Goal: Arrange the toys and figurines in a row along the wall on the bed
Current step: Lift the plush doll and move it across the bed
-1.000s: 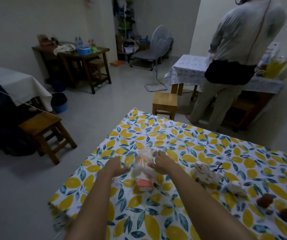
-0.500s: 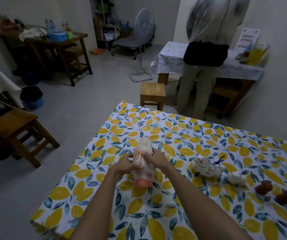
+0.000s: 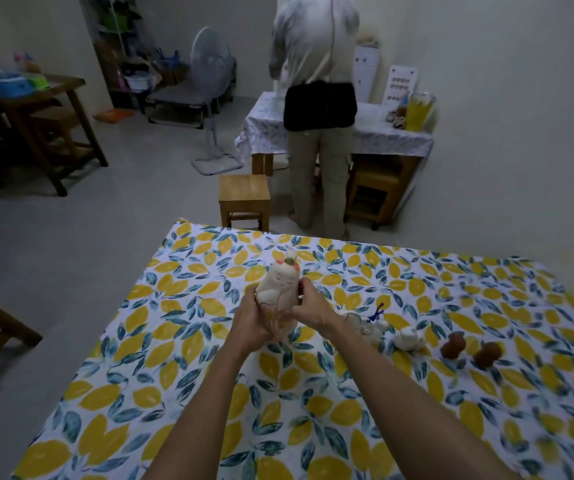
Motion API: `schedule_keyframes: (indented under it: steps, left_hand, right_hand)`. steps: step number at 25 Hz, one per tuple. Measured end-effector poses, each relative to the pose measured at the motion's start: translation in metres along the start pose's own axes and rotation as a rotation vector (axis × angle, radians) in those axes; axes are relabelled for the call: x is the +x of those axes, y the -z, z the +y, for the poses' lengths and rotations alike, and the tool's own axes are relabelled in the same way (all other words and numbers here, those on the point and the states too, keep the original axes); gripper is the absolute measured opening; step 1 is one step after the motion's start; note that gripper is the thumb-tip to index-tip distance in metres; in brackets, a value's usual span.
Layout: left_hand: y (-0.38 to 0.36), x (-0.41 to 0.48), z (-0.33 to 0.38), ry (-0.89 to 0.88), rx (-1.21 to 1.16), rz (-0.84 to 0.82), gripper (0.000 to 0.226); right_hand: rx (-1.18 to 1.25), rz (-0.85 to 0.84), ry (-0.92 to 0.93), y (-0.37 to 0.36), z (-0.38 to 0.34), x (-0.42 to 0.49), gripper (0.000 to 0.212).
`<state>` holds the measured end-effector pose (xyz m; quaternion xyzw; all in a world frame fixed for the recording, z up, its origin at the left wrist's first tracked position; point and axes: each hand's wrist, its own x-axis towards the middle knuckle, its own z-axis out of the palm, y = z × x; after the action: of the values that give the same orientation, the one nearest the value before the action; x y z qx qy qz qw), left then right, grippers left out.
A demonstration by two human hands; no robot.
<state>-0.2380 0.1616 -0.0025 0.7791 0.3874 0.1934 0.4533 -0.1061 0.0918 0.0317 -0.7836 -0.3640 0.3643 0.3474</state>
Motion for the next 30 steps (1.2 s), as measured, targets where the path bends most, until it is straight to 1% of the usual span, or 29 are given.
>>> schedule_keyframes:
  steps: [2,4,6,7,8,9,10,11,12,14,17,20,23,27,30]
  left_hand:
    - [0.0,-0.001,-0.006,-0.059,0.046,0.006,0.09]
    - [0.001,-0.001,-0.009,-0.043,0.09,0.012,0.09]
    - [0.004,-0.002,-0.008,-0.002,0.122,-0.039,0.095]
    - [0.007,-0.001,-0.008,0.017,0.147,-0.092,0.102]
    - [0.013,0.001,-0.008,0.038,0.225,-0.158,0.11]
    - [0.022,0.004,-0.008,0.063,0.38,-0.227,0.117]
    - [0.033,0.006,-0.004,0.094,0.586,-0.275,0.12]
    - [0.044,0.008,0.003,0.119,0.768,-0.297,0.118]
    - [0.055,0.009,0.015,0.135,0.884,-0.3,0.115]
    - [0.074,0.008,0.05,0.137,0.974,-0.274,0.111]
    - [0.08,0.003,0.108,0.087,1.048,-0.227,0.109]
    - [0.057,-0.009,0.165,0.012,1.05,-0.202,0.106]
    - [0.007,-0.022,0.211,-0.074,1.045,-0.227,0.105]
    - [-0.077,-0.03,0.245,-0.196,1.037,-0.376,0.102]
    - [-0.139,-0.026,0.254,-0.287,1.043,-0.473,0.1]
  right_hand:
    - [0.008,0.015,0.001,-0.008,0.007,-0.001,0.066]
    - [0.0,0.029,0.01,-0.013,0.01,0.002,0.067]
    - [-0.055,0.01,0.014,-0.012,0.009,0.002,0.067]
    - [-0.115,-0.008,0.027,-0.01,0.009,0.001,0.068]
    - [-0.202,-0.028,0.044,-0.005,0.008,0.0,0.072]
    - [-0.311,-0.038,0.067,0.001,0.009,-0.003,0.078]
    - [-0.442,-0.036,0.089,0.011,0.009,-0.008,0.083]
    - [-0.573,-0.019,0.111,0.023,0.009,-0.013,0.083]
    - [-0.693,0.007,0.133,0.038,0.009,-0.018,0.08]
    - [-0.851,0.051,0.13,0.072,0.006,-0.032,0.077]
    - [-0.942,0.12,0.103,0.128,0.003,-0.063,0.079]
    - [-0.951,0.192,0.083,0.179,0.009,-0.101,0.082]
    - [-0.956,0.24,0.041,0.223,0.036,-0.144,0.083]
    - [-0.925,0.26,-0.064,0.269,0.087,-0.188,0.081]
    - [-0.908,0.254,-0.149,0.29,0.126,-0.203,0.081]
